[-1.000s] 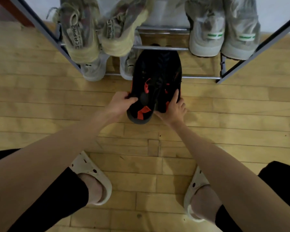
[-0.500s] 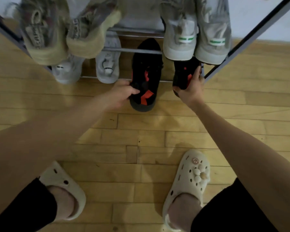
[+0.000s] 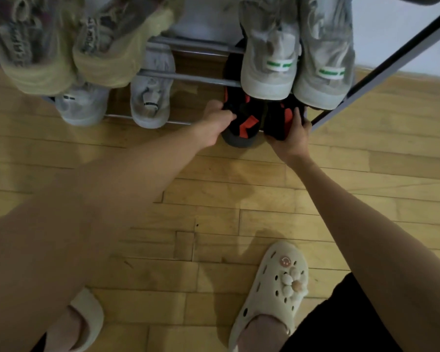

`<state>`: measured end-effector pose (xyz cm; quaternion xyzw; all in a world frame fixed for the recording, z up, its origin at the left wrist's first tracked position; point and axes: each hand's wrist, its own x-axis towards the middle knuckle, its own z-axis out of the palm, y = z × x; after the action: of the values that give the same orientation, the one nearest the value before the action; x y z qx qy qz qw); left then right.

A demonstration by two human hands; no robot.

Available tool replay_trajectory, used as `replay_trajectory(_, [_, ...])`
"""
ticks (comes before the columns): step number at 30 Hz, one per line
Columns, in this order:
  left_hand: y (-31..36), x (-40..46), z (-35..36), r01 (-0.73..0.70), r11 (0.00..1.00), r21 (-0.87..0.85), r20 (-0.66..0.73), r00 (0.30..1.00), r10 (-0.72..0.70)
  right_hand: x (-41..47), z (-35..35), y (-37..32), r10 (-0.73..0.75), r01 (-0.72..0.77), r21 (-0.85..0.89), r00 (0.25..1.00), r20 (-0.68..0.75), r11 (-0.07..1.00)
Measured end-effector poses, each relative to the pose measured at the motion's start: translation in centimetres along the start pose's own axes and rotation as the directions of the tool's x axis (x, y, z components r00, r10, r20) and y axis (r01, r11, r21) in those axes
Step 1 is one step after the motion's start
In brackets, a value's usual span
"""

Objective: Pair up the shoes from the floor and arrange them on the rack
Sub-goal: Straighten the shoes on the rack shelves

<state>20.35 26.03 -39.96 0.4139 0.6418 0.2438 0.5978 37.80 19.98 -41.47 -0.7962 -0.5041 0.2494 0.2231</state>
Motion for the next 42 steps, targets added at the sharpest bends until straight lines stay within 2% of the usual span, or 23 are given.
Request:
replay_trajectory(6, [0.6, 1.4, 0.9, 0.017, 1.0, -0.009, 0.024, 1.0, -0.017, -0.3, 0.4, 1.1, -0.057, 0.056, -0.029, 0.998, -0.031, 0.998])
replay_trajectory(9, [0.3, 1.3, 1.5, 0.022, 0.998, 0.064, 0.083, 0.996, -0.028, -1.0, 0.9, 0.9, -0.051, 0.048, -0.059, 0.997, -0.057, 0.997])
replay_trajectory(12, [0.0, 0.5, 1.4, -0.026, 0.989, 0.144, 0.077, 0.997, 0.015, -1.6, 1.1, 0.9, -0.066, 0.056, -0.138, 0.995, -0.073, 0.989])
replay_trajectory(18, [-1.5, -3.3, -0.9, -0.204, 0.921, 0.332, 0.09, 0.979, 0.185, -4.9, 2.1, -1.5, 0.158, -0.172, -0.132, 0.981, -0.109, 0.976])
replay_trajectory(20, [-2.4, -4.6, -2.6, -0.212, 0.894, 0.395, 0.037, 0.976, 0.215, -7.2, 3.0, -3.2, 0.242, -0.267, -0.167, 0.958, -0.154, 0.949])
replay_trajectory(21, [-2.9, -5.2, -3.8, -0.206, 0.893, 0.4, 0.004, 0.975, 0.223, -8.4, 3.6, -4.1, 0.234, -0.268, -0.194, 0.955, -0.181, 0.944])
replay_trajectory(23, [-4.0, -6.4, -6.8, -0.168, 0.893, 0.417, -0.068, 0.974, 0.215, -10.6, 5.2, -5.6, 0.12, -0.15, -0.242, 0.983, -0.136, 0.959])
replay_trajectory(25, [-5.6, -6.7, -10.5, -0.107, 0.889, 0.446, -0.114, 0.978, 0.174, -11.8, 6.9, -7.2, -0.002, 0.019, -0.216, 0.997, 0.08, 0.976])
replay_trajectory(27, [-7.0, -6.7, -14.1, -0.01, 0.908, 0.419, -0.218, 0.97, 0.111, -11.6, 8.6, -9.0, -0.071, 0.113, -0.131, 0.955, 0.288, 0.985])
replay_trajectory(30, [-8.4, -6.5, -20.0, 0.121, 0.968, 0.221, -0.425, 0.905, -0.016, -10.7, 11.7, -13.9, -0.08, 0.085, 0.008, 0.907, 0.413, 0.996])
replay_trajectory(32, [-8.5, -6.3, -20.8, 0.13, 0.979, 0.159, -0.484, 0.874, -0.037, -9.8, 11.9, -15.4, -0.058, 0.036, 0.061, 0.913, 0.405, 0.997])
replay_trajectory(34, [-8.6, -5.5, -22.8, 0.091, 0.982, 0.166, -0.56, 0.828, 0.019, -8.6, 13.3, -17.5, -0.006, -0.033, 0.097, 0.926, 0.378, 0.995])
replay_trajectory(35, [-8.8, -4.9, -23.5, 0.033, 0.99, 0.134, -0.564, 0.824, 0.049, -8.2, 13.9, -18.4, -0.012, -0.027, 0.11, 0.939, 0.343, 0.994])
replay_trajectory(38, [-8.0, -4.2, -24.4, -0.019, 0.98, 0.199, -0.544, 0.829, 0.127, -6.8, 15.9, -20.3, -0.042, 0.031, 0.045, 0.963, 0.266, 0.999])
replay_trajectory(42, [-7.6, -2.8, -25.3, 0.041, 0.998, 0.056, -0.56, 0.829, -0.003, -5.6, 17.6, -21.1, -0.012, 0.012, 0.002, 0.977, 0.211, 1.0])
